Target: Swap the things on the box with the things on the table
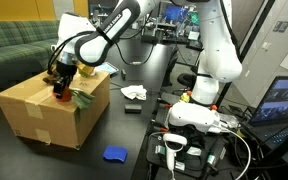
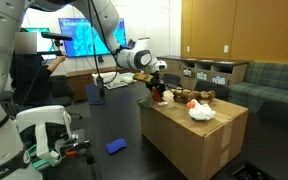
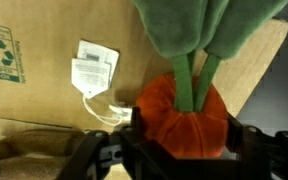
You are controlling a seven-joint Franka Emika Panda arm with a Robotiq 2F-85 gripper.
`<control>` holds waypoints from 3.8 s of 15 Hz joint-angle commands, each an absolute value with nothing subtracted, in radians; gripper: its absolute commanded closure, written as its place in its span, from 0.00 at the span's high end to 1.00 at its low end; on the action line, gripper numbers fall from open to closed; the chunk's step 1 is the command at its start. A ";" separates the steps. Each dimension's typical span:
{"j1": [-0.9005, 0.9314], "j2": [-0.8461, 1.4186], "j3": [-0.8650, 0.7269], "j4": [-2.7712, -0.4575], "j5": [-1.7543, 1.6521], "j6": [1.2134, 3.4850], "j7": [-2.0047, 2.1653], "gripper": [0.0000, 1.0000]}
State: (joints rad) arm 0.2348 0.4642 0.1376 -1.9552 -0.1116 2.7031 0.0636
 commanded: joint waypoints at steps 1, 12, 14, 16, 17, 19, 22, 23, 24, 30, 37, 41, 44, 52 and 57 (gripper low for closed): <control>0.225 0.458 0.148 -1.943 -0.104 2.691 0.012 0.44; 0.013 0.239 0.311 -2.017 0.173 2.319 -0.511 0.04; 0.000 0.186 0.284 -2.049 0.201 2.230 -0.582 0.04; -0.005 0.139 0.247 -2.103 0.206 2.197 -0.610 0.04; -0.007 0.120 0.229 -2.133 0.209 2.187 -0.626 0.04; -0.007 0.090 0.196 -2.199 0.211 2.183 -0.652 0.04; -0.002 0.065 0.159 -2.294 0.216 2.190 -0.690 0.04; 0.000 0.062 0.150 -2.318 0.218 2.188 -0.698 0.04; 0.003 0.062 0.143 -2.351 0.211 2.214 -0.690 0.04; 0.005 0.080 0.121 -2.465 0.233 2.304 -0.634 0.04; -0.006 0.068 0.106 -2.704 0.244 2.705 -0.566 0.04; -0.022 0.073 0.138 -2.826 0.331 2.956 -0.568 0.04; -0.032 0.167 0.172 -2.776 0.334 3.069 -0.518 0.04; 0.203 0.349 0.133 -2.770 0.468 3.308 -0.420 0.04; 0.324 0.397 0.166 -2.769 0.591 3.332 -0.337 0.04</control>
